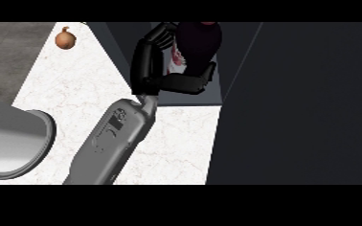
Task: Pick up the wine, place it into the cabinet and close the cabinet
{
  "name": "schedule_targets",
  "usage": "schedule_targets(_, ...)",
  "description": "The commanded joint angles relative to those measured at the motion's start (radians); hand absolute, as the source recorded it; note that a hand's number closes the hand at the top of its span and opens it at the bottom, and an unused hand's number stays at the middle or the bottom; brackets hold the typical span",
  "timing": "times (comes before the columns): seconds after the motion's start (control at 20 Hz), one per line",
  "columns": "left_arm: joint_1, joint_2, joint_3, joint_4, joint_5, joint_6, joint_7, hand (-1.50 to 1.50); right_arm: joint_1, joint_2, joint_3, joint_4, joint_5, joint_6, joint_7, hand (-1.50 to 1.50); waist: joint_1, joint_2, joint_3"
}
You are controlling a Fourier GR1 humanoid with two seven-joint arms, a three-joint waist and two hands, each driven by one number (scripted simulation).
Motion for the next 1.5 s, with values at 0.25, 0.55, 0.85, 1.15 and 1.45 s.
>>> schedule_targets(0.25,-0.022,0.000,-0.058,0.138,-0.035,0.049,-0.103,1.50,0.011,0.011,-0.024,0.009,-0.072,0.027,-0.039,-1.50,0.007,0.001,0.000)
schedule_targets(0.55,-0.043,0.000,-0.019,0.273,0.001,0.005,-0.210,1.50,0.055,0.013,-0.017,-0.086,-0.078,0.015,0.027,-1.50,0.001,0.001,0.000)
schedule_targets(0.85,-0.068,0.000,-0.047,0.389,0.121,0.026,-0.302,1.50,0.062,0.010,-0.048,-0.058,-0.122,0.048,-0.024,-1.50,-0.007,0.004,0.000)
schedule_targets(1.15,-0.062,0.000,-0.121,0.451,0.160,0.058,-0.334,1.50,0.051,0.022,-0.032,-0.063,-0.103,0.028,0.009,-1.50,-0.007,0.002,0.000)
schedule_targets(1.45,-0.093,0.000,-0.178,0.612,0.204,0.109,-0.428,1.50,0.042,0.006,-0.046,-0.044,-0.114,0.053,-0.003,-1.50,-0.017,0.004,0.000)
